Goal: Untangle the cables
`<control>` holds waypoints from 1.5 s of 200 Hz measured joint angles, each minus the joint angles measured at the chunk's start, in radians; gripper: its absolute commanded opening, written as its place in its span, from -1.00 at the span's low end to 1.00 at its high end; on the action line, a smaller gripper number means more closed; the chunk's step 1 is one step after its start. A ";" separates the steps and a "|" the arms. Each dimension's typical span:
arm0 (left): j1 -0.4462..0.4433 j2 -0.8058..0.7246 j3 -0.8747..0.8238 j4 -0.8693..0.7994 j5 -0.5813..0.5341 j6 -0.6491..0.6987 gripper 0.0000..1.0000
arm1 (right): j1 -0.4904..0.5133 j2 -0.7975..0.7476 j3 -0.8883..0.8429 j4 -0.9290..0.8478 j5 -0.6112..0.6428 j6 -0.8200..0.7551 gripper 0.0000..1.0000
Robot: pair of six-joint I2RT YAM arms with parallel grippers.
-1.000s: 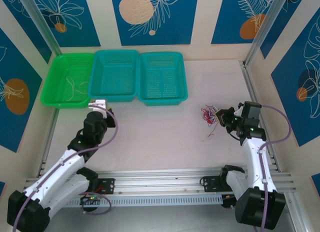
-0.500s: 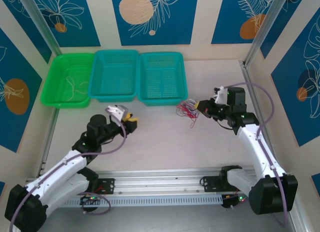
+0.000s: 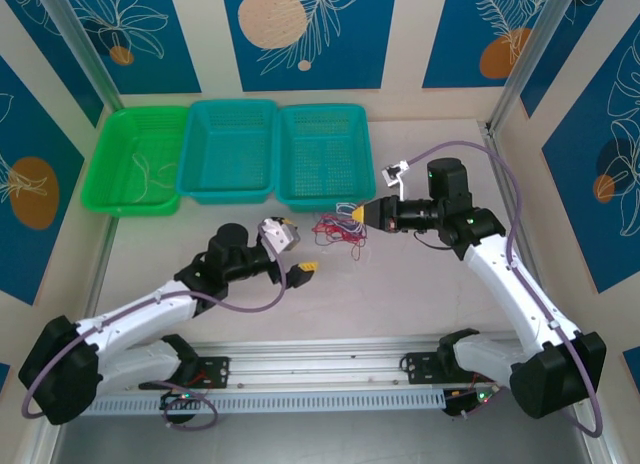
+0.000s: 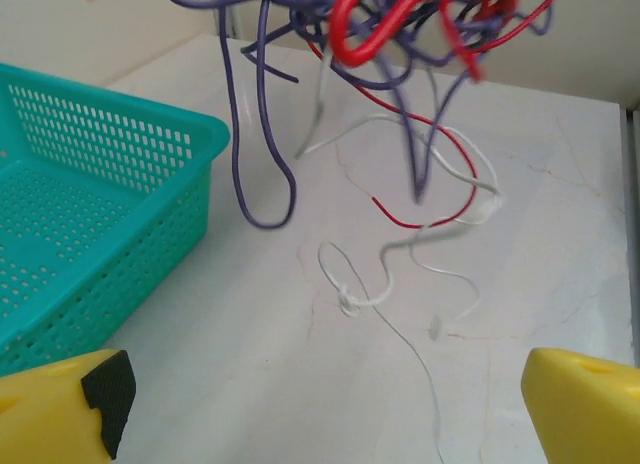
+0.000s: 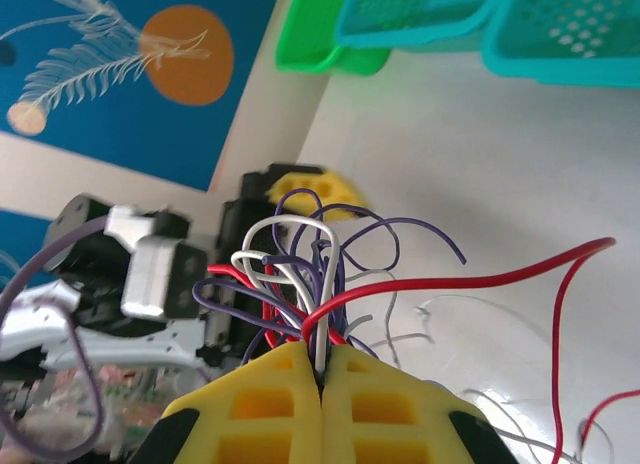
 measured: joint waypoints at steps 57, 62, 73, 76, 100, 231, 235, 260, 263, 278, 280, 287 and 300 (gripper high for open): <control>-0.022 0.164 0.028 0.161 0.010 -0.014 0.65 | 0.045 0.014 0.036 0.021 -0.035 0.021 -1.00; -0.022 0.172 0.028 0.174 0.009 -0.014 0.55 | 0.047 0.014 0.036 0.023 -0.036 0.026 -1.00; -0.023 0.187 0.028 0.196 0.008 -0.034 0.31 | 0.048 0.015 0.036 0.029 -0.036 0.034 -1.00; -0.024 0.189 0.028 0.205 0.009 -0.025 0.24 | 0.048 0.015 0.036 0.031 -0.035 0.035 -1.00; -0.026 0.195 0.026 0.269 0.002 -0.067 -0.43 | 0.053 0.026 0.036 0.046 -0.035 0.047 -1.00; -0.029 -0.043 -0.055 0.136 -0.282 -0.157 -1.00 | -0.393 0.004 -0.295 -0.068 0.386 0.255 -0.69; -0.028 -0.050 -0.061 0.126 -0.284 -0.160 -1.00 | -0.396 0.005 -0.315 -0.067 0.396 0.263 -0.64; -0.012 -0.070 -0.078 0.103 -0.292 -0.179 -1.00 | -0.409 0.039 -0.423 -0.041 0.476 0.288 -0.27; -0.011 -0.069 -0.078 0.103 -0.291 -0.182 -1.00 | -0.405 0.047 -0.429 -0.040 0.478 0.283 -0.24; -0.010 -0.053 -0.078 0.104 -0.283 -0.198 -1.00 | -0.358 0.082 -0.439 -0.038 0.497 0.272 -0.13; -0.010 -0.051 -0.078 0.104 -0.283 -0.198 -1.00 | -0.348 0.084 -0.438 -0.038 0.501 0.270 -0.12; -0.010 -0.038 -0.078 0.103 -0.279 -0.206 -1.00 | -0.312 0.084 -0.433 -0.039 0.517 0.258 -0.11; -0.010 -0.018 -0.079 0.103 -0.275 -0.216 -1.00 | -0.228 0.072 -0.409 -0.043 0.563 0.225 -0.04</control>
